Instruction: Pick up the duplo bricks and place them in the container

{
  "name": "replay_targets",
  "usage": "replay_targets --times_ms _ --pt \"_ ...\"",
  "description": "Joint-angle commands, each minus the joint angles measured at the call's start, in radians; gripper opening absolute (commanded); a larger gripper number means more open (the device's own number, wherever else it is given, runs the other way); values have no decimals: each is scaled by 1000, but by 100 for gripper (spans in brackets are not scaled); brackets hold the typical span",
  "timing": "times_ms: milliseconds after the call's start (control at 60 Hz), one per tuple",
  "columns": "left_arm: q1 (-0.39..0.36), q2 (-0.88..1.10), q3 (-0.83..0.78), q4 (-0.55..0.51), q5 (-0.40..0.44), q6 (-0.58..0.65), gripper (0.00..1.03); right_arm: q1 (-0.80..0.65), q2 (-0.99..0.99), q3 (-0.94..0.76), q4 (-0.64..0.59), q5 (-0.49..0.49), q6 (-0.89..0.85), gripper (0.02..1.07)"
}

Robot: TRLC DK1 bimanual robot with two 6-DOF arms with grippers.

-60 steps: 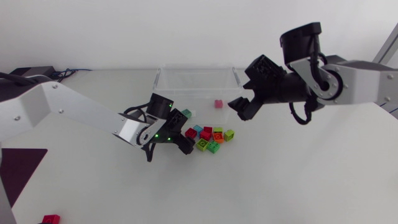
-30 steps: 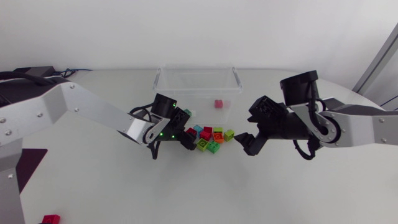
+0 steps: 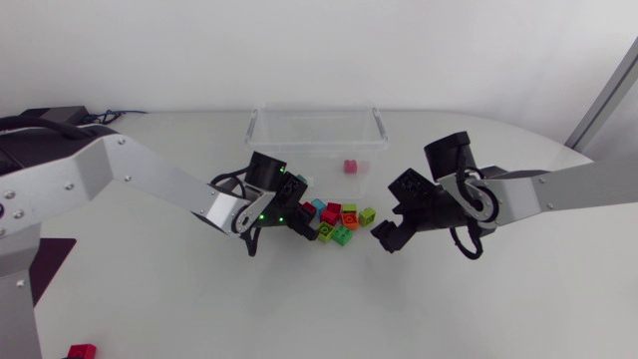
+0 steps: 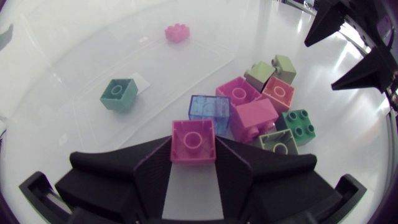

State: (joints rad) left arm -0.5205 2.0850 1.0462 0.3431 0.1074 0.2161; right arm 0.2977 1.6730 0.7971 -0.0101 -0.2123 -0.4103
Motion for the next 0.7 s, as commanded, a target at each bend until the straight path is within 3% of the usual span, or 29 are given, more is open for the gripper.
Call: replay_targets --times_ms 0,367,683 --pt "-6 -20 -45 7 9 -11 29 -11 36 37 9 -2 38 96" --pt "48 -382 -166 -153 43 52 30 11 148 134 4 48 90 96" --pt "134 -559 -77 -234 74 46 30 27 195 177 4 63 97 96"
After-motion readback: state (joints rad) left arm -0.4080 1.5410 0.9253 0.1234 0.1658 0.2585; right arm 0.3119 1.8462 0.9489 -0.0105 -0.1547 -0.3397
